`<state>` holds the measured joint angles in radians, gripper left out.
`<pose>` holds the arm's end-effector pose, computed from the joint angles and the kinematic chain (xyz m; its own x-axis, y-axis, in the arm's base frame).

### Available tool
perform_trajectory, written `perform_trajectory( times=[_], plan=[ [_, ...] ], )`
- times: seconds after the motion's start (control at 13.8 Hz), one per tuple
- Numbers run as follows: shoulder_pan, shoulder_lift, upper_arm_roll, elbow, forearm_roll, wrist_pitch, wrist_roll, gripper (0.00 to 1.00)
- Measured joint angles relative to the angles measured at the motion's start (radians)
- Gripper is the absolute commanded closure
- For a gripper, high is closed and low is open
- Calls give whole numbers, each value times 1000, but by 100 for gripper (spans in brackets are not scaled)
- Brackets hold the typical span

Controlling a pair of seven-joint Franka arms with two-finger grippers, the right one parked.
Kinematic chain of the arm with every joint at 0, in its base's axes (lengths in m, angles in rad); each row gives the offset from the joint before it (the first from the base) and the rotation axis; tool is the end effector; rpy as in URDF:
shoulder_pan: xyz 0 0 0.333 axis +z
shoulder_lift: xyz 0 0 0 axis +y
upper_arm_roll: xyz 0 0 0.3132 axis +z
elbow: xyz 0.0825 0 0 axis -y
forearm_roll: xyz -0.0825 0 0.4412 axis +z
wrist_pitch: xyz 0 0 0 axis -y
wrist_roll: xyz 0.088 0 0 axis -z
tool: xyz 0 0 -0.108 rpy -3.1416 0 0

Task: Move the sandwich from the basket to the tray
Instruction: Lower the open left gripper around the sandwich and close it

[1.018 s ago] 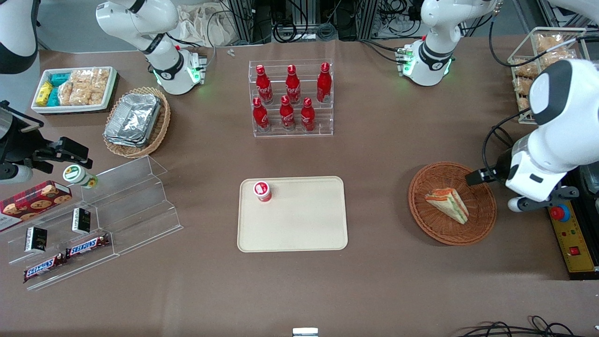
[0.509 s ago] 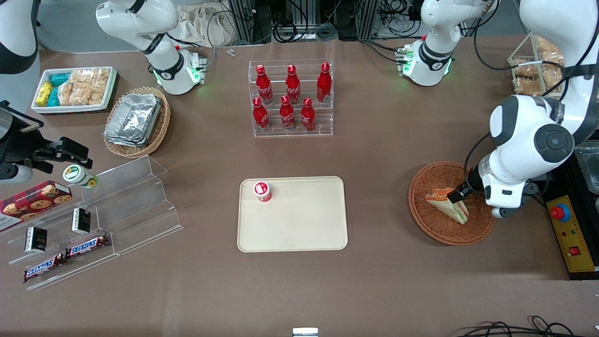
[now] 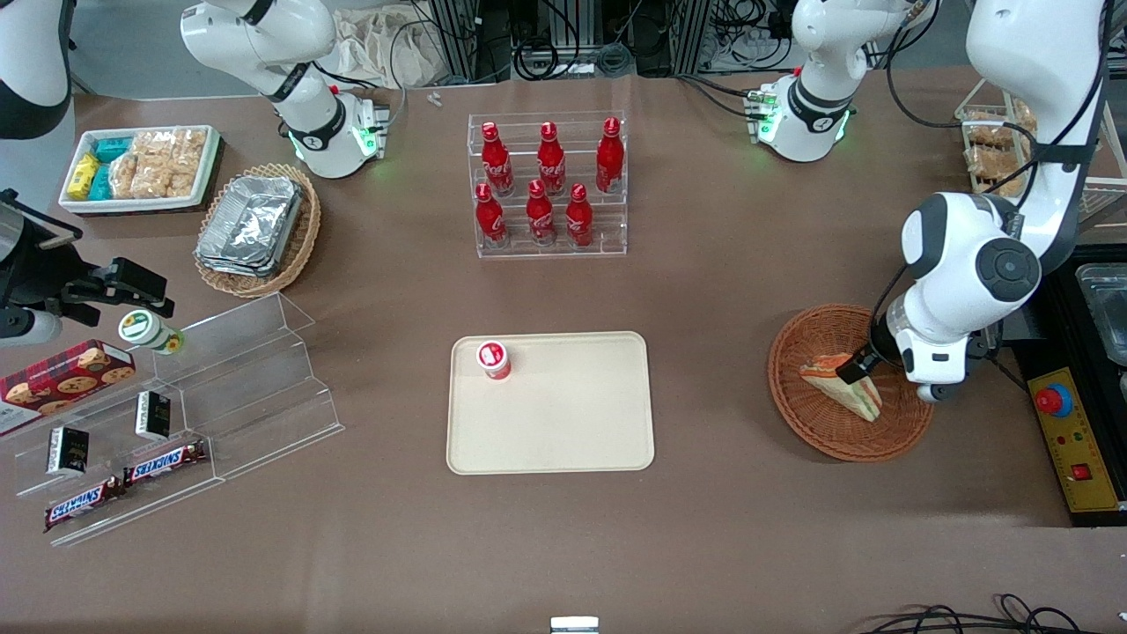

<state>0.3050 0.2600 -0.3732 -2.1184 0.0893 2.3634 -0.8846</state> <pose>0.6114 -0.0410 0.2541 0.7217 0.6919 -0.0200 0.6922 -0.7213 0.0243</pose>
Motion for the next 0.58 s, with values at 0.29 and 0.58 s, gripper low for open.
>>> perform_trajectory(
  times=[0.29, 0.58],
  plan=[
    [0, 38, 10, 0, 0, 35, -63, 0],
    [0, 65, 10, 5, 0, 46, -136, 0]
  ],
)
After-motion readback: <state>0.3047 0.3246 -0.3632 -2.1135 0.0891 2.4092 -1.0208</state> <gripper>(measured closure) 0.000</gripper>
